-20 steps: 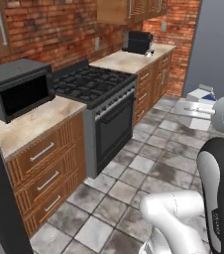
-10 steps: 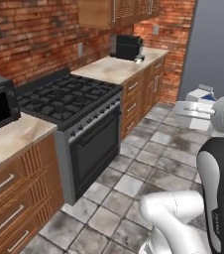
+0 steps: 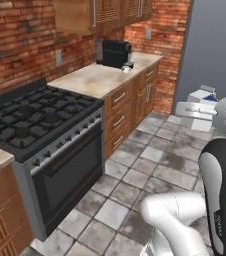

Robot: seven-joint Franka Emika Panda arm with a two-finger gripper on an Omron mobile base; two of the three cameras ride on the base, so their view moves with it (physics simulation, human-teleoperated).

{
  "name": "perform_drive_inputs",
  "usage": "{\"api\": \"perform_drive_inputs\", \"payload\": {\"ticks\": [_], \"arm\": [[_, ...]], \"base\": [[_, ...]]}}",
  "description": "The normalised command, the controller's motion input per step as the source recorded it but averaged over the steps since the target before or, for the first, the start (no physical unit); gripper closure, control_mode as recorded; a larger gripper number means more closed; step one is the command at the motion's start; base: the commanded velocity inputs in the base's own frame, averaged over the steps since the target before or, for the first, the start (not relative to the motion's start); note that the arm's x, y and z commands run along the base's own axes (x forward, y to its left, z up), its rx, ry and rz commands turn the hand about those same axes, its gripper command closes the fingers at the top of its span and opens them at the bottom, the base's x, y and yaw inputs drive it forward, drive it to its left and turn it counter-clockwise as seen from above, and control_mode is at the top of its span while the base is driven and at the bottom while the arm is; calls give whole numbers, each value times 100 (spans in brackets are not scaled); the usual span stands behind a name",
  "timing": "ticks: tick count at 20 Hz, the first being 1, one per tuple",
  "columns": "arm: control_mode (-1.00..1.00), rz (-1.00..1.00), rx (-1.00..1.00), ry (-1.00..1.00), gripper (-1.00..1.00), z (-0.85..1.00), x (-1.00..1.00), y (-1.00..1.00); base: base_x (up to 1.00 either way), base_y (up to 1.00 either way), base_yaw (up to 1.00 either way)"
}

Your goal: Take a sugar cube from the saucer and place it inside the coffee. Then, grab milk from the fridge and place it next to the coffee on the counter to sweeten the coffee.

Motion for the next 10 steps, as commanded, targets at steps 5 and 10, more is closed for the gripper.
{"api": "perform_drive_inputs", "payload": {"ticks": [5,10], "arm": [[100,0,0,0,100,0,0,0],[100,0,0,0,100,0,0,0]], "base": [[100,-71,0],[100,-60,0]]}}
